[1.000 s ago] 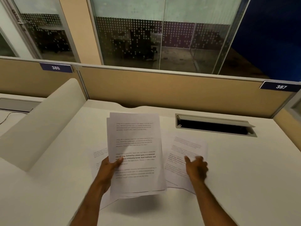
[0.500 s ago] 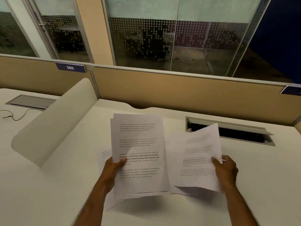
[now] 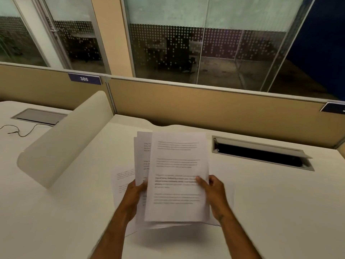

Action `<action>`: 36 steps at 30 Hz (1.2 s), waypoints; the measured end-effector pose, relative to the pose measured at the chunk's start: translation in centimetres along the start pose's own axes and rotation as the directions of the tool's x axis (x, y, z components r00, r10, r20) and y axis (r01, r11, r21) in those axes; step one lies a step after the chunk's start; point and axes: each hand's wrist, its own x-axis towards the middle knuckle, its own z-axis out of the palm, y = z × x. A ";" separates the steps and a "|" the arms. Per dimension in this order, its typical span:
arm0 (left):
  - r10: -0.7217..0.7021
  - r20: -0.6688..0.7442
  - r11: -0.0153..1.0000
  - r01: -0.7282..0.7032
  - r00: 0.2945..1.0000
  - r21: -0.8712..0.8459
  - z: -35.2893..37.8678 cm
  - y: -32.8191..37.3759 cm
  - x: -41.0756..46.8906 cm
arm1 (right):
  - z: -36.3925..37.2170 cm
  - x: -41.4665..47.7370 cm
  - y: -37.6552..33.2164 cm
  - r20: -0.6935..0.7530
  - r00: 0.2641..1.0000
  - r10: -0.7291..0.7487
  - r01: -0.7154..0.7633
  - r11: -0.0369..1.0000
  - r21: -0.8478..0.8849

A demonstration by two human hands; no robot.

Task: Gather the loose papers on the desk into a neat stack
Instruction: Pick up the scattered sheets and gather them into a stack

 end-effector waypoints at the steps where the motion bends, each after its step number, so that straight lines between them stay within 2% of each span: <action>1: 0.000 -0.008 1.000 -0.001 1.000 -0.017 0.3 0.0 -0.2 | 0.9 -0.2 0.3 0.018 1.000 -0.003 0.003 1.000 -0.003; 4: -0.031 -0.039 0.998 0.029 0.999 -0.063 0.5 -0.1 -0.3 | 2.6 -0.4 0.6 0.048 0.998 -0.033 0.035 0.998 -0.044; 8: 0.016 -0.050 0.999 -0.014 0.999 0.052 0.6 -0.2 -0.6 | 3.4 -0.1 0.4 0.054 0.996 -0.069 0.073 0.995 -0.066; 10: 0.051 -0.074 0.995 -0.044 0.996 0.087 0.1 -0.6 -0.4 | 2.5 0.7 0.9 -0.060 0.997 -0.043 0.037 0.994 -0.100; 11: 0.058 -0.083 0.995 -0.050 0.995 0.087 -0.1 -0.5 -0.5 | 1.5 1.3 1.7 -0.162 0.987 -0.019 -0.011 0.984 -0.179; 12: 0.060 -0.096 0.995 -0.052 0.994 0.083 -0.6 -0.5 -0.6 | 0.2 1.8 2.9 -0.266 0.964 0.006 -0.094 0.944 -0.316; 13: 0.070 -0.107 0.995 -0.062 0.992 0.082 -1.0 -0.4 -0.8 | -1.3 2.2 4.4 -0.341 0.940 0.027 -0.201 0.850 -0.487; 14: 0.076 -0.126 0.995 -0.067 0.989 0.075 -1.6 -0.4 -0.9 | -2.7 2.1 5.9 -0.387 0.921 0.041 -0.300 0.708 -0.639; 15: 0.082 -0.140 0.995 -0.073 0.987 0.068 -2.1 -0.3 -1.1 | -3.9 2.0 7.2 -0.408 0.912 0.041 -0.357 0.572 -0.739; 16: 0.083 -0.155 0.995 -0.075 0.984 0.059 -2.6 -0.3 -1.2 | -4.8 1.7 8.1 -0.413 0.910 0.034 -0.374 0.498 -0.783; 17: 0.082 -0.171 0.996 -0.074 0.982 0.052 -3.1 -0.2 -1.3 | -5.4 1.7 8.7 -0.405 0.914 0.027 -0.368 0.479 -0.797; 19: 0.076 -0.206 0.996 -0.067 0.976 0.054 -3.8 -0.3 -1.6 | -6.1 2.1 9.2 -0.404 0.911 0.081 -0.380 0.548 -0.745; 22: 0.074 -0.228 0.996 -0.063 0.971 0.057 -4.2 -0.2 -2.4 | -6.9 2.9 8.4 -0.414 0.872 0.262 -0.453 0.752 -0.479; 24: 0.075 -0.236 0.996 -0.064 0.969 0.056 -4.3 -0.2 -2.8 | -7.8 3.1 6.9 -0.395 0.868 0.299 -0.441 0.831 -0.339; 26: 0.081 -0.239 0.996 -0.072 0.968 0.048 -4.3 -0.1 -3.3 | -8.8 2.9 4.6 -0.414 0.878 0.240 -0.377 0.879 -0.291; 28: 0.089 -0.236 0.996 -0.081 0.968 0.045 -4.1 -0.2 -3.8 | -9.5 2.0 1.1 -0.441 0.895 0.057 -0.249 0.887 -0.390; 29: 0.093 -0.236 0.996 -0.085 0.967 0.041 -4.0 -0.2 -4.1 | -9.7 1.3 -0.7 -0.445 0.893 -0.066 -0.176 0.859 -0.482; 32: 0.097 -0.231 0.995 -0.096 0.968 0.018 -3.5 -0.3 -4.6 | -10.1 -1.0 -5.3 -0.323 0.865 -0.384 0.010 0.656 -0.755; 34: 0.098 -0.217 0.995 -0.096 0.971 0.018 -3.2 -0.5 -4.8 | -9.7 -2.5 -6.5 -0.157 0.890 -0.428 0.072 0.471 -0.879; 36: 0.095 -0.206 0.995 -0.093 0.974 0.019 -2.9 -0.7 -4.9 | -8.7 -3.1 -5.2 -0.045 0.914 -0.402 0.105 0.344 -0.933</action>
